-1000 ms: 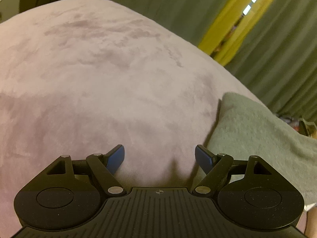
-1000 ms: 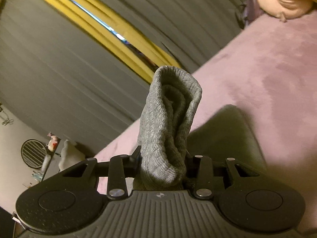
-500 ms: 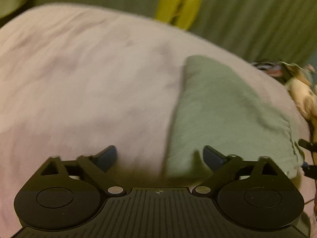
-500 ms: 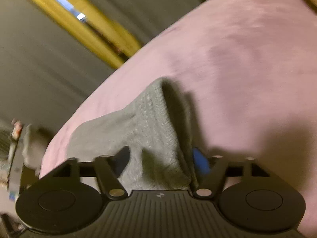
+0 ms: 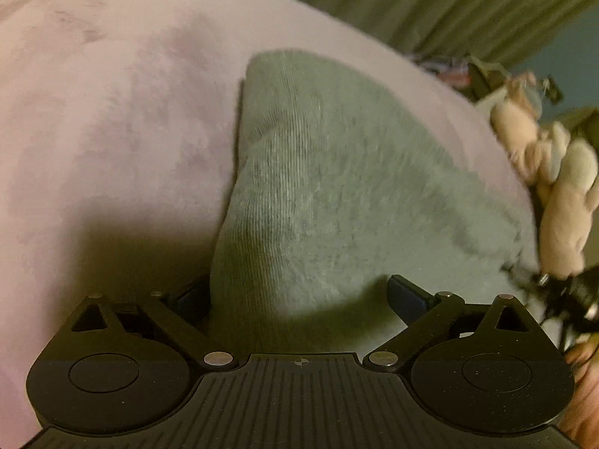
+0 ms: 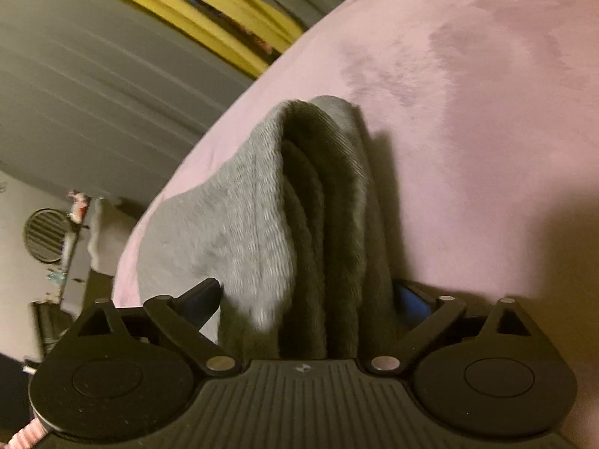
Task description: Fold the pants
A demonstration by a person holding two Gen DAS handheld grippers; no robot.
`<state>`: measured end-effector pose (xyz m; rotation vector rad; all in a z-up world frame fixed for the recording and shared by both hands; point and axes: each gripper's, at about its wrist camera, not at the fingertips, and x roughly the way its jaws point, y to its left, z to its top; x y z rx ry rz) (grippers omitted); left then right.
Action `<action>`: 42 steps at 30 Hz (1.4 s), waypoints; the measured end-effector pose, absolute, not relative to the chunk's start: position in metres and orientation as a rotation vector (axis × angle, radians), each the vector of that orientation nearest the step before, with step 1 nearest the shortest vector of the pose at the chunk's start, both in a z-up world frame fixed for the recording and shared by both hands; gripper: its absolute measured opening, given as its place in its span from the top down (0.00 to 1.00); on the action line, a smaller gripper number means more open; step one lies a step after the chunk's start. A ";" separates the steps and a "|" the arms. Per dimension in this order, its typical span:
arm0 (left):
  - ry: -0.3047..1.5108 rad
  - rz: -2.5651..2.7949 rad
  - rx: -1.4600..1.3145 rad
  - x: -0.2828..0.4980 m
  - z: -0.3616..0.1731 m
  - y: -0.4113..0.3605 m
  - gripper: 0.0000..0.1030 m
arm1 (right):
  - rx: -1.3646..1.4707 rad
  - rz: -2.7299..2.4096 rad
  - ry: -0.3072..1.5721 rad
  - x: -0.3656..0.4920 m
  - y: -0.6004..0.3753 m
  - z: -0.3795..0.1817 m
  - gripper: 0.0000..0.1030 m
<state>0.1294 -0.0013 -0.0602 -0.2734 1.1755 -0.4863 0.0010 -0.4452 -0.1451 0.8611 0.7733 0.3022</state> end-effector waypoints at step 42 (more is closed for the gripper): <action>0.812 -0.330 -0.327 0.173 0.020 -0.001 0.07 | 0.472 -0.093 0.531 0.075 -0.396 -0.003 0.14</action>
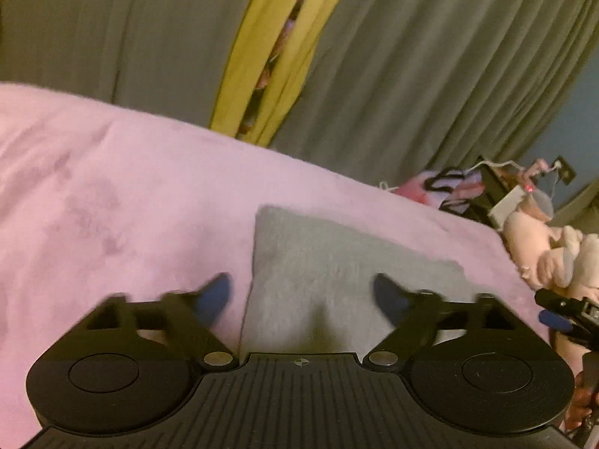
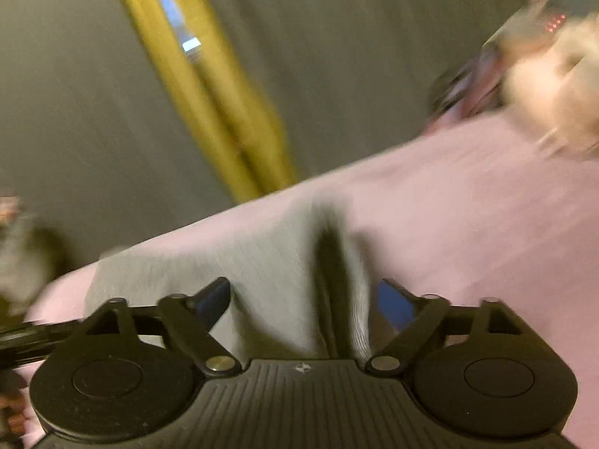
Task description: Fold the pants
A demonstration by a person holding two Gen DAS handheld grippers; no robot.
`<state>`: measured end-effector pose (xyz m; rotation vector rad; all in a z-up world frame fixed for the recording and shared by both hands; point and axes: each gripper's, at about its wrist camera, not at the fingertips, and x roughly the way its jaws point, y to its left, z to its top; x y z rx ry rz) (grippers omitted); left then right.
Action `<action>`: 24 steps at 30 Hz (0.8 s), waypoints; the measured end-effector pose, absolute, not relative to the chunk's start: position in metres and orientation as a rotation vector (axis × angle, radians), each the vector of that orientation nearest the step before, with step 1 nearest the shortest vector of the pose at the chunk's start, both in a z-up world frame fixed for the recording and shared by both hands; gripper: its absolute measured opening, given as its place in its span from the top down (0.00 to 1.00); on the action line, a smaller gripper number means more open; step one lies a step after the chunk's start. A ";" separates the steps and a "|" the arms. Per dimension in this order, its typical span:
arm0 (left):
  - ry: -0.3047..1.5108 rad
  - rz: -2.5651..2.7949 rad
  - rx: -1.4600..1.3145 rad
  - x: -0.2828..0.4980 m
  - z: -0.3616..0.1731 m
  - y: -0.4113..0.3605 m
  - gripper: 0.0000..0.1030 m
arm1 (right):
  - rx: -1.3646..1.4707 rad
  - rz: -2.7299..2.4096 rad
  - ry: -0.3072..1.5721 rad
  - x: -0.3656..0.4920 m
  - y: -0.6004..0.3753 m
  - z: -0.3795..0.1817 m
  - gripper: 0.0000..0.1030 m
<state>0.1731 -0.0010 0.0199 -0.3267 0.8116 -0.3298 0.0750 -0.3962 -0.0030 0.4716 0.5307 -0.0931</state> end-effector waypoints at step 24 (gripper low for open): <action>0.925 -0.099 -0.395 0.083 -0.035 0.010 0.07 | 1.186 -0.110 0.540 0.046 -0.394 -0.119 0.62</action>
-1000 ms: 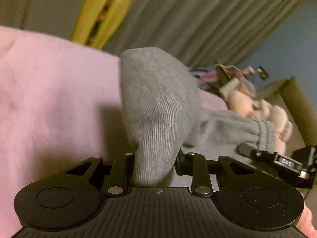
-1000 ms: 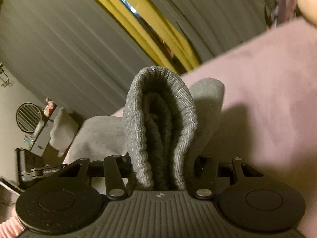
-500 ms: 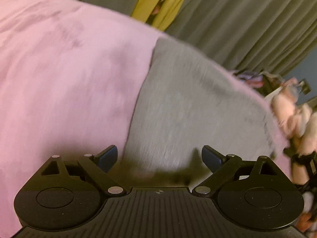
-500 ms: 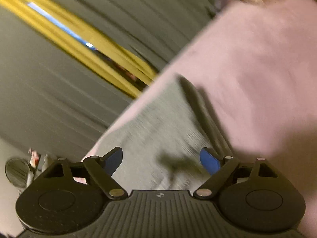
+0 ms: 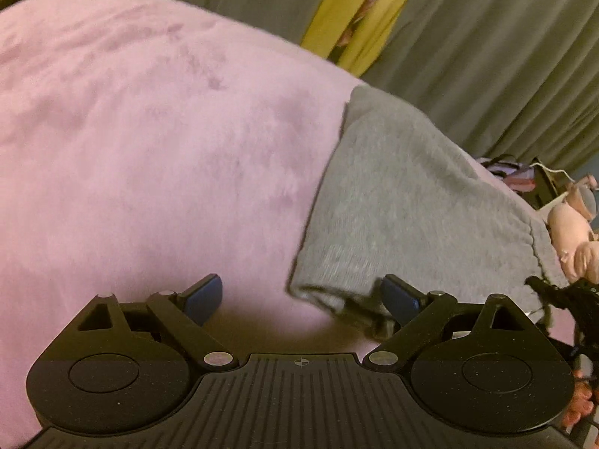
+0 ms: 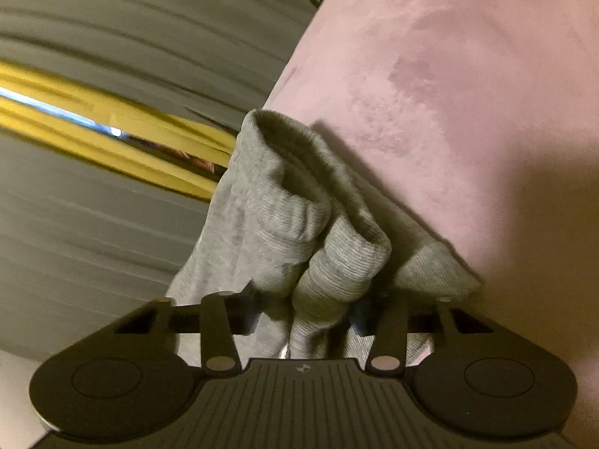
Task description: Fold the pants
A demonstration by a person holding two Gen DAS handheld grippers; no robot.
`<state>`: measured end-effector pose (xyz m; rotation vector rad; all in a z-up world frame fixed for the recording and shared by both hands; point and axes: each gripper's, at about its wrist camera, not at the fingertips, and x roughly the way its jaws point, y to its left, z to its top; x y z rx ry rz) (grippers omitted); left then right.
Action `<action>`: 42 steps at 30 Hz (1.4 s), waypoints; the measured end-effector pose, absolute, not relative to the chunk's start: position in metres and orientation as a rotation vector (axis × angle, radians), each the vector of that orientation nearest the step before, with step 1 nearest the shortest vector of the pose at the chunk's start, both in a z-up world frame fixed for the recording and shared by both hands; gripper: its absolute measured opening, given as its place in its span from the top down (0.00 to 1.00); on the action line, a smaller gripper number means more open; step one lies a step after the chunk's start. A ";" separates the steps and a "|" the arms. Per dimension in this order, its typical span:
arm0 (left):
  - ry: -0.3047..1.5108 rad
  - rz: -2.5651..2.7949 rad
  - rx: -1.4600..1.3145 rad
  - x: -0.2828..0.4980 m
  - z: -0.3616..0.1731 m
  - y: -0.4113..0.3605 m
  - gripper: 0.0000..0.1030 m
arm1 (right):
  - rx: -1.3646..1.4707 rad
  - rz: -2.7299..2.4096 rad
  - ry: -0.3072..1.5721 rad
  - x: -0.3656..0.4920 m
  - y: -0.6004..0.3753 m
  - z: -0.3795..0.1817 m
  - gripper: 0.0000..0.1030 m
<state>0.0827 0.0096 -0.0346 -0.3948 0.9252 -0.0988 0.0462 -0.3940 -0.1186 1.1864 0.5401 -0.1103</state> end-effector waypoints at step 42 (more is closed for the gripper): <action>0.794 -0.058 -0.100 0.109 0.002 -0.044 0.06 | 0.438 -0.205 0.381 -0.010 -0.344 -0.032 0.65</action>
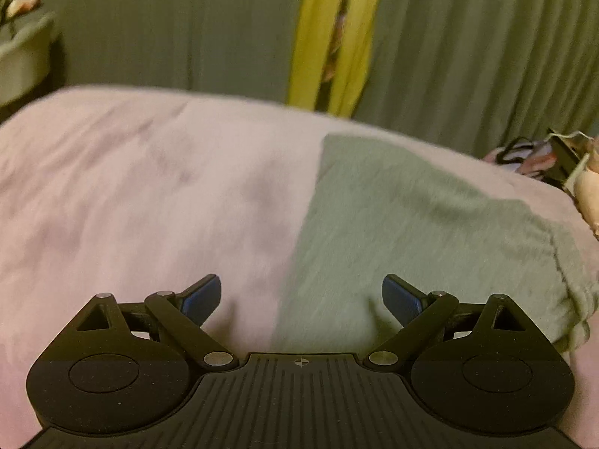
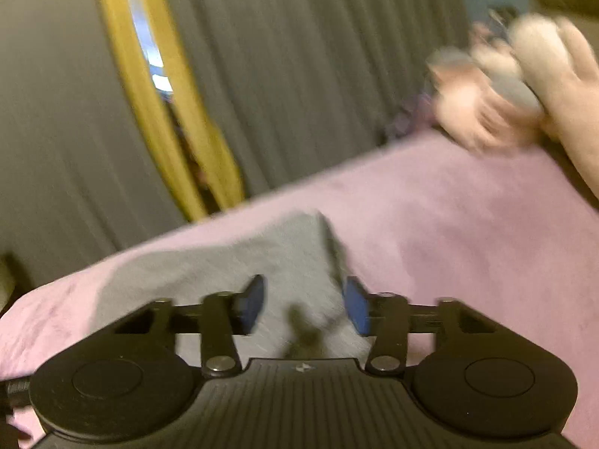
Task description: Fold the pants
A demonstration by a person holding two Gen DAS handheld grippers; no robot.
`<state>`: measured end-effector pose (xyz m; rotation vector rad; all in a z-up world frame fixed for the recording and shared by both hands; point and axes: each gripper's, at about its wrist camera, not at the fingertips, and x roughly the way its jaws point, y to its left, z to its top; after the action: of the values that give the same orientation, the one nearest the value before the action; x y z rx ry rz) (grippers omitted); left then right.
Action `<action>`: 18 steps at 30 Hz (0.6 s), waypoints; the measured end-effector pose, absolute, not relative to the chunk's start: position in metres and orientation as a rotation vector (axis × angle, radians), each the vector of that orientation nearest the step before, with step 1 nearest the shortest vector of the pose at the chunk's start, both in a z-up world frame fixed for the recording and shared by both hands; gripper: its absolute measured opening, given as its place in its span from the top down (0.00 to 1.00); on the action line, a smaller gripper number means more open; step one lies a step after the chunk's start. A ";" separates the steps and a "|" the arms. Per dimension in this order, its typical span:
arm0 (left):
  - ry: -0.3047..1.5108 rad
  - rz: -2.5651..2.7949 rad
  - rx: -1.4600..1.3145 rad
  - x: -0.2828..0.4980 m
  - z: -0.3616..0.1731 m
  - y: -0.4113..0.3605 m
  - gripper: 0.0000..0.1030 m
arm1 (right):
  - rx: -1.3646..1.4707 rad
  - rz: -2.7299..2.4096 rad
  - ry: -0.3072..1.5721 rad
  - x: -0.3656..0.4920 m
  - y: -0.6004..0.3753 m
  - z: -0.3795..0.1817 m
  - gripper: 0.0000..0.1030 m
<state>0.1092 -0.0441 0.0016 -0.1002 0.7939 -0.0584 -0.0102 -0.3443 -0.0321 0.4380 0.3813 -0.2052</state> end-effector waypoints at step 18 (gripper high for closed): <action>0.820 -0.219 0.268 0.260 -0.027 -0.148 0.05 | 0.287 -0.031 0.577 0.123 -0.318 -0.060 0.81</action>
<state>0.2603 -0.1475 -0.0270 0.2683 0.8198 -0.2192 0.1225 -0.3185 -0.0598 0.2870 0.5769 -0.0307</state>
